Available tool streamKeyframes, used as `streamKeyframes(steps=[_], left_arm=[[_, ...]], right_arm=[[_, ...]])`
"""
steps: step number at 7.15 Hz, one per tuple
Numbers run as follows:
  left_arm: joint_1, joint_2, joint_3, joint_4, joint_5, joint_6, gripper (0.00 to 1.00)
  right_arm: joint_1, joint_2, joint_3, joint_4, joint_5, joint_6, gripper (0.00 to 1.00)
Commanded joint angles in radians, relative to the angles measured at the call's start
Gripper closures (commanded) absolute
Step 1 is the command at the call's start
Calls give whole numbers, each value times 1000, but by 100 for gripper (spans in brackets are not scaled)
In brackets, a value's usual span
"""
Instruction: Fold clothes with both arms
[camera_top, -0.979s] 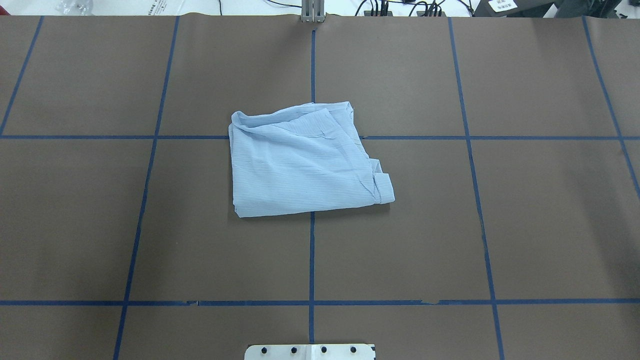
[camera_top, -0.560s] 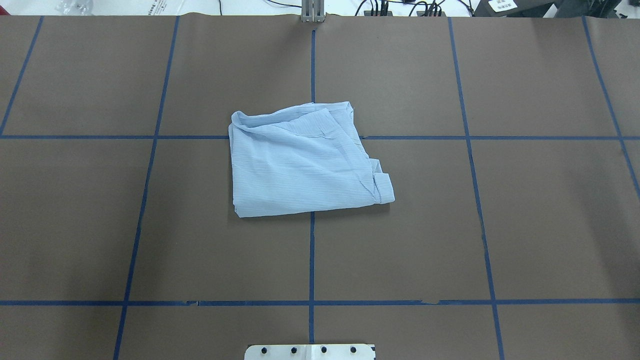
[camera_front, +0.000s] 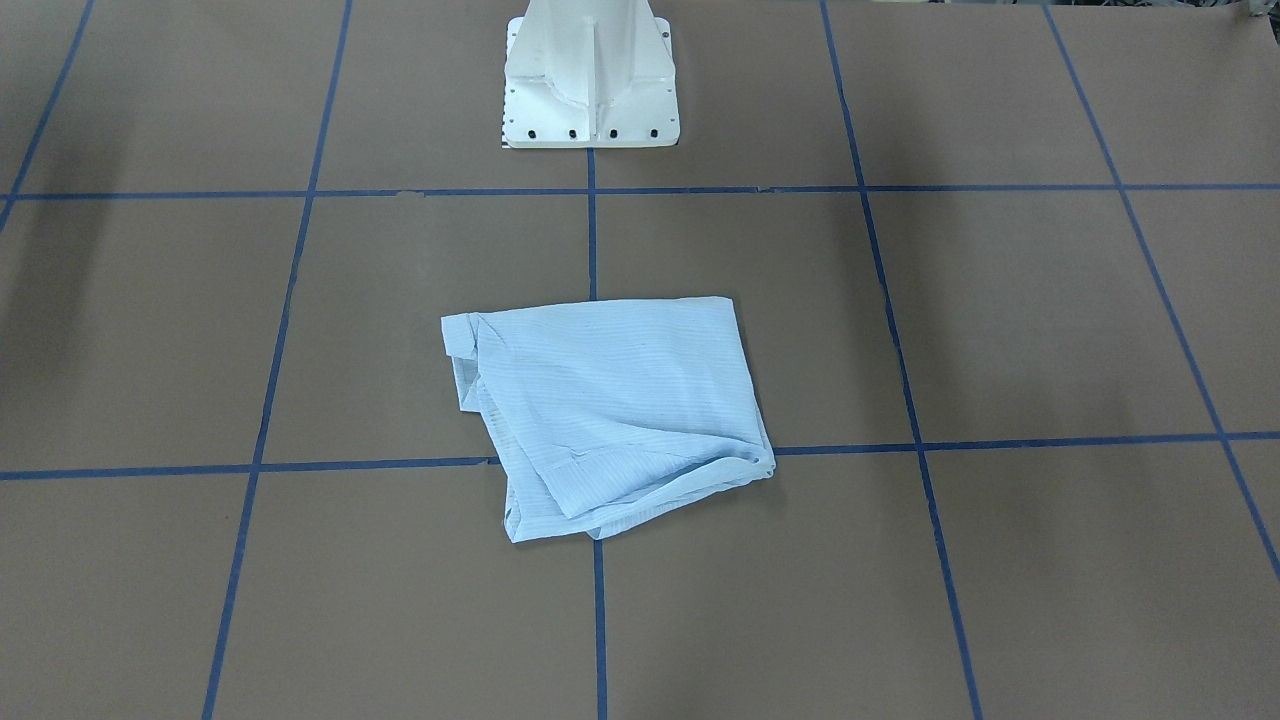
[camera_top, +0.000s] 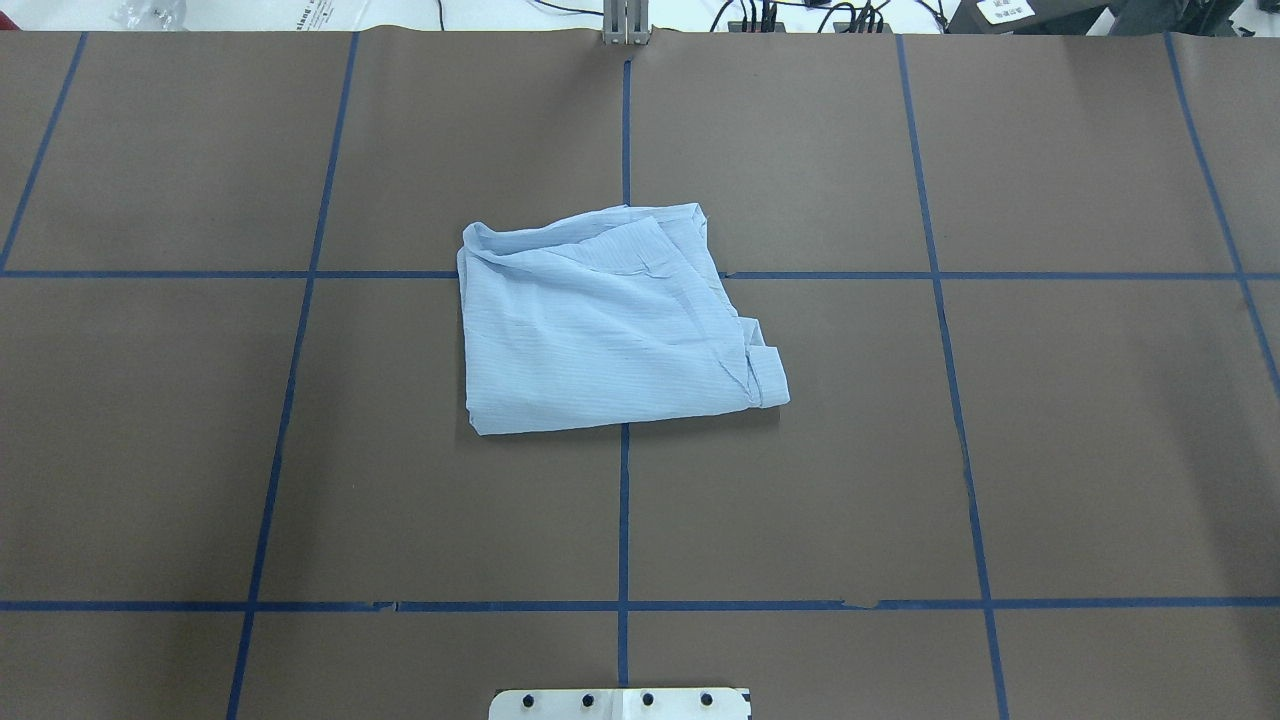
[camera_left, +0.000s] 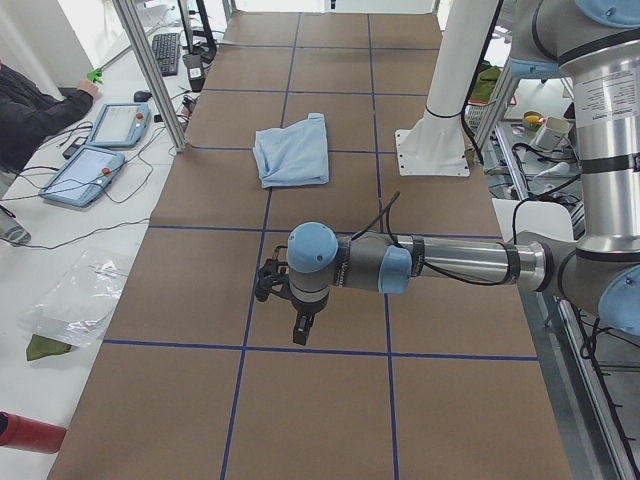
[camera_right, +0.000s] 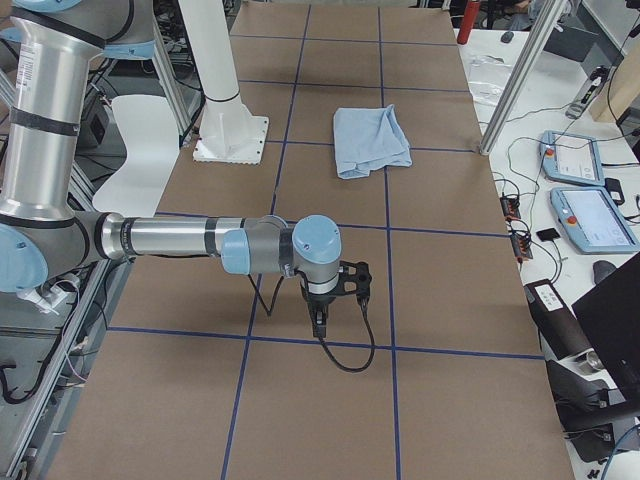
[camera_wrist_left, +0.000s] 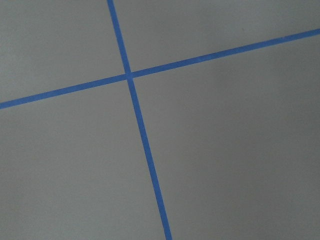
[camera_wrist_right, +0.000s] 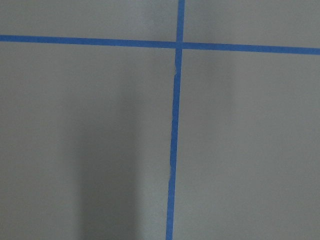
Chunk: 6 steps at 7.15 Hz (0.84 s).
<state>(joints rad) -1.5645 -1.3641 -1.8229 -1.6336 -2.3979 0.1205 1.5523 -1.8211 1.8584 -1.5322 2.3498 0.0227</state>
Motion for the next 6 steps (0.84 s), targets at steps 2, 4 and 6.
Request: streamKeyframes(steps=[2, 4, 6], left_arm=[[-3, 5, 10, -2, 3, -1, 0], [-3, 5, 16, 0, 5, -1, 0], [-5, 13, 16, 0, 5, -2, 0]], right_arm=[[0, -1, -1, 20, 0, -1, 0], [0, -1, -2, 18, 2, 0, 0], [0, -1, -1, 20, 2, -1, 0]])
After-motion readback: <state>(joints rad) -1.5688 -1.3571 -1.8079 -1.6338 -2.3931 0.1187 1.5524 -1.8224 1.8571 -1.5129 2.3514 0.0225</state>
